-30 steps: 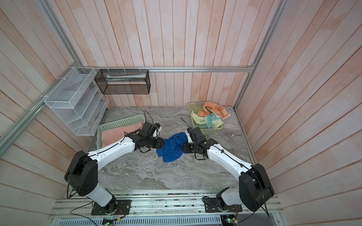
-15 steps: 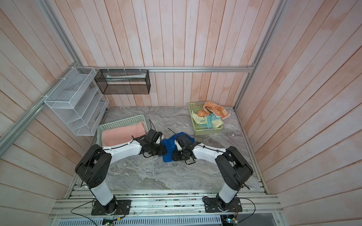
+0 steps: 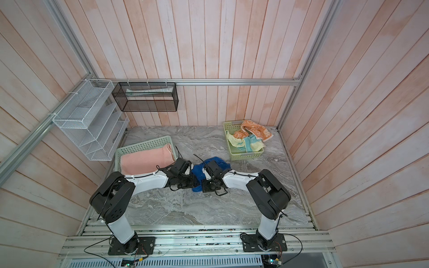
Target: Fold and stack the towels
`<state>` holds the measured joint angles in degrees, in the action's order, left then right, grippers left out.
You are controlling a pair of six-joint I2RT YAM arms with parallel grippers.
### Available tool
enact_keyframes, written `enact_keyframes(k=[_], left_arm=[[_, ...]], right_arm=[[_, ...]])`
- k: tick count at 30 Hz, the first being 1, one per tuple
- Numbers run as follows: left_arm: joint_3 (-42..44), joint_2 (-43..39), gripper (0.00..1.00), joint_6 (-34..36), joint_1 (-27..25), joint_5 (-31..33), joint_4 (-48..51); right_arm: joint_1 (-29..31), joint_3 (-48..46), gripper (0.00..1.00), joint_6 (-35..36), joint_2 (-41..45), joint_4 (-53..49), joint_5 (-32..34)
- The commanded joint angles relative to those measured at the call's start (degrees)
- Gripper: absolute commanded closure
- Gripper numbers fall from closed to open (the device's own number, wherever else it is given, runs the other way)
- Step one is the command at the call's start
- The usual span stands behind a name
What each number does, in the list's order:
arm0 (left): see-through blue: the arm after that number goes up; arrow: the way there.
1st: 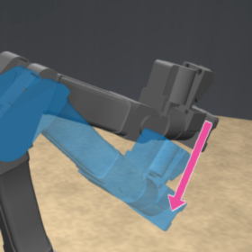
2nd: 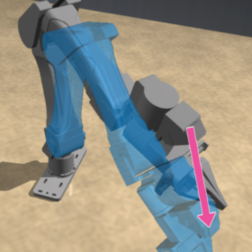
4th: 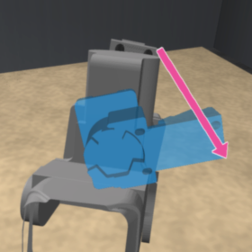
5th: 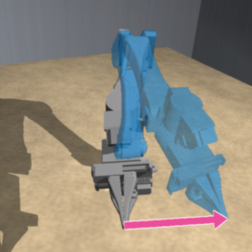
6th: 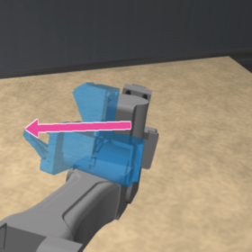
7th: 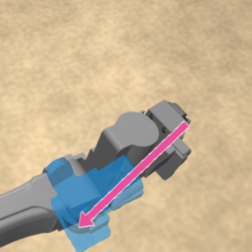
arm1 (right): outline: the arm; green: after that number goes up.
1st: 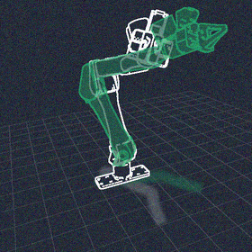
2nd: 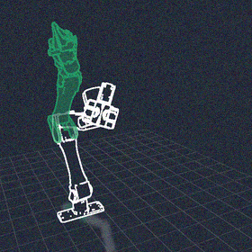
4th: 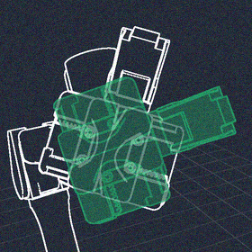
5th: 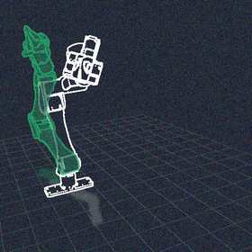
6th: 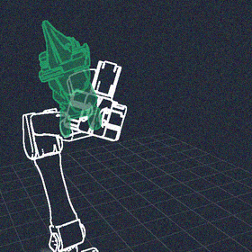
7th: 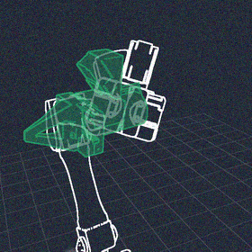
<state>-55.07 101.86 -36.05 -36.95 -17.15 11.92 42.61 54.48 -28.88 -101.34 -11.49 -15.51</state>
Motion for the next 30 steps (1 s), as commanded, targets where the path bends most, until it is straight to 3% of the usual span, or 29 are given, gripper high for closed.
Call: enact_keyframes(k=[1,4,13,19,24,30], left_arm=[[0.2,3.2,0.67,-2.6,-1.0,-2.7,-2.2],[-3.1,0.6,1.00,-1.5,-1.0,-2.4,-1.0],[-28.5,-10.9,1.00,7.9,-1.0,3.6,18.0],[-39.7,-17.1,1.00,9.1,-1.3,6.1,20.0],[-42.9,-18.8,1.00,9.9,-1.3,7.5,20.8],[-38.3,-19.3,1.00,9.5,-0.8,7.5,19.5]], right_arm=[[0.1,-1.4,1.00,0.7,3.8,-1.6,1.6],[0.1,-2.2,1.00,1.0,10.2,-1.7,5.1],[-1.2,1.5,1.00,5.3,32.3,-5.6,17.6],[-2.7,10.8,1.00,12.7,41.2,-9.3,20.4],[-2.9,18.9,1.00,17.3,41.5,-13.1,21.8],[-4.0,22.1,1.00,21.2,37.5,-15.7,20.8]])
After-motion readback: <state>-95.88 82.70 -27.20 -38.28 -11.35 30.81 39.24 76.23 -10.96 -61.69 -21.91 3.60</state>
